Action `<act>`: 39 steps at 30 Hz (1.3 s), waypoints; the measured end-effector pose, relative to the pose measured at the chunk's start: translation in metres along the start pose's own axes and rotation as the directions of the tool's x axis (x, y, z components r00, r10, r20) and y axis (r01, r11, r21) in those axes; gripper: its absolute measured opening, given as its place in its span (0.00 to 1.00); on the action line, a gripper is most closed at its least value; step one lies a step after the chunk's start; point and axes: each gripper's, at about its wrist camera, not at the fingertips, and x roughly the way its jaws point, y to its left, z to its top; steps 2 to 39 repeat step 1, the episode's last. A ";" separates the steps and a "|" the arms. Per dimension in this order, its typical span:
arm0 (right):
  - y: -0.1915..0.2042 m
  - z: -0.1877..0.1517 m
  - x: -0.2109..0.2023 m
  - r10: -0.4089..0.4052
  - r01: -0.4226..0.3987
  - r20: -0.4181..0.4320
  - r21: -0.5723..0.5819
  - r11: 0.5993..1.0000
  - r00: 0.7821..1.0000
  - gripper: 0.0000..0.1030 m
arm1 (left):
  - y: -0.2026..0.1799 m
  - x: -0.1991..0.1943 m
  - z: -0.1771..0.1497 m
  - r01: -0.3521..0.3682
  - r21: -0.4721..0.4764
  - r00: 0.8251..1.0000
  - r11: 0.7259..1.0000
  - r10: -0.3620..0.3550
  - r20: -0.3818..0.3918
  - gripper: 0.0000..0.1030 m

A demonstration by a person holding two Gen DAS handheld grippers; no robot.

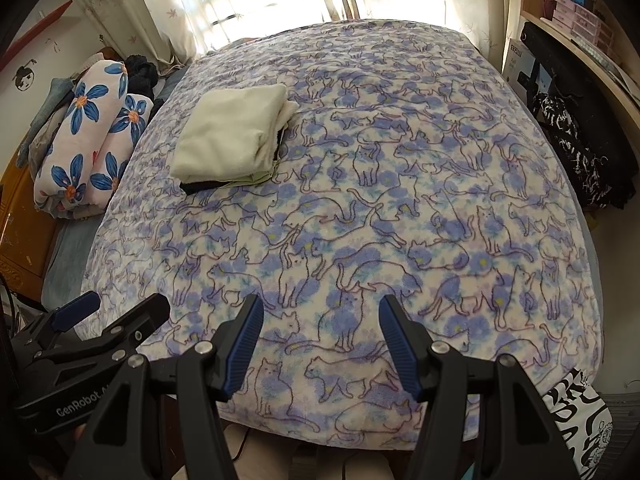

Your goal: Fold large clothes

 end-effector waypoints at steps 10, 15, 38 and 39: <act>0.000 0.000 0.000 0.001 -0.001 0.000 0.000 1.000 1.000 0.58 | 0.000 0.000 0.000 0.000 0.000 1.000 1.000 0.000 0.000 0.99; 0.000 0.000 0.000 0.001 -0.001 0.000 0.000 1.000 1.000 0.58 | 0.000 0.000 0.000 0.000 0.000 1.000 1.000 0.000 0.000 0.99; 0.000 0.000 0.000 0.001 -0.001 0.000 0.000 1.000 1.000 0.58 | 0.000 0.000 0.000 0.000 0.000 1.000 1.000 0.000 0.000 0.99; 0.000 0.000 0.000 0.001 -0.001 0.000 0.000 1.000 1.000 0.58 | 0.000 0.000 0.000 0.000 0.000 1.000 1.000 0.000 0.000 0.99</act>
